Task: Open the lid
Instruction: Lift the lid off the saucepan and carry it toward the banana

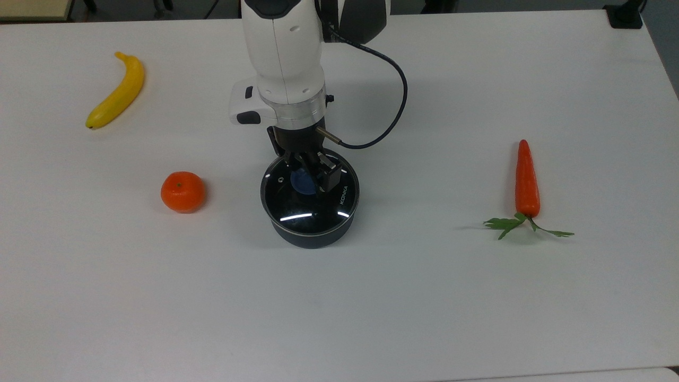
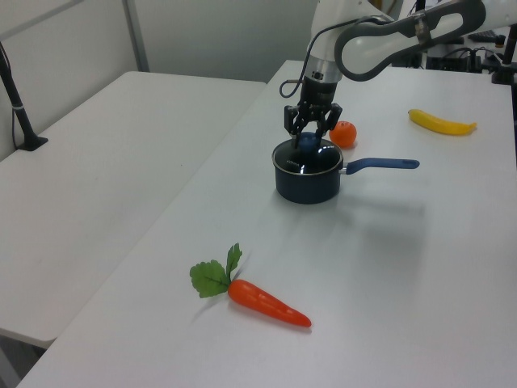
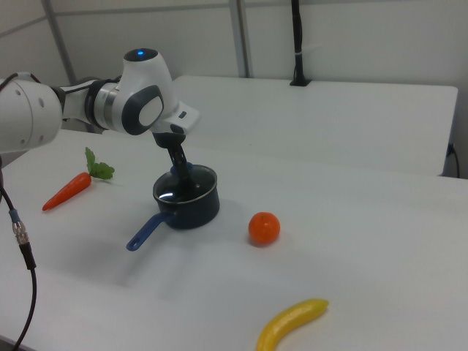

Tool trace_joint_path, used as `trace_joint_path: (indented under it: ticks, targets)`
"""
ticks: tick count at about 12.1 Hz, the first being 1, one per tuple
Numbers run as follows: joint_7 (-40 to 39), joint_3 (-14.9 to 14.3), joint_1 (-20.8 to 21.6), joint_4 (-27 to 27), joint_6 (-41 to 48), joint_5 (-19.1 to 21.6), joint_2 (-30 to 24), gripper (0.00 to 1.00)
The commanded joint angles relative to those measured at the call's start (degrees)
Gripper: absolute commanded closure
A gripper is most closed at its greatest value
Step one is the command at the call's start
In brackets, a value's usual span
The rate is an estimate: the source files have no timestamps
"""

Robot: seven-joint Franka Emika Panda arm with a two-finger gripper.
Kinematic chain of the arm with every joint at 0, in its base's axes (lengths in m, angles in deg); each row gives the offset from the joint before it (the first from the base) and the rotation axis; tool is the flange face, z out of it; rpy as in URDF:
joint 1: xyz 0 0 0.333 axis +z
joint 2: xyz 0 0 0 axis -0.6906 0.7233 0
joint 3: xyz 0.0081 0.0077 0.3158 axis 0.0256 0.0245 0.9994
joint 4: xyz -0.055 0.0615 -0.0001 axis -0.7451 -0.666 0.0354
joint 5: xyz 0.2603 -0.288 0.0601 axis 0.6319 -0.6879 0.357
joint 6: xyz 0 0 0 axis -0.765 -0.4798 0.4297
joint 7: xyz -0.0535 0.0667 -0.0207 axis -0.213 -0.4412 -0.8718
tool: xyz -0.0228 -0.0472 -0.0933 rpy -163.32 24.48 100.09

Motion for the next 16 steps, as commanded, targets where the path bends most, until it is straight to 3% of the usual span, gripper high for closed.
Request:
trace_joint_path:
  ticks: [1,6,10,15,16]
  targets:
    - [1.24,-0.76,0.30,-1.40,-0.11,-0.63,-0.01,0.73]
    - [-2.08,-1.02,-1.80,-1.40,6.64,-0.19,-4.39,0.73]
    - [-12.18,-1.02,-8.29,-0.01,19.46,0.16,-8.61,0.72]
    - [-28.61,-1.02,-15.95,11.85,19.33,-0.28,-14.33,0.69]
    - [-30.73,-1.02,-16.48,14.74,16.10,-0.19,-14.86,0.69]
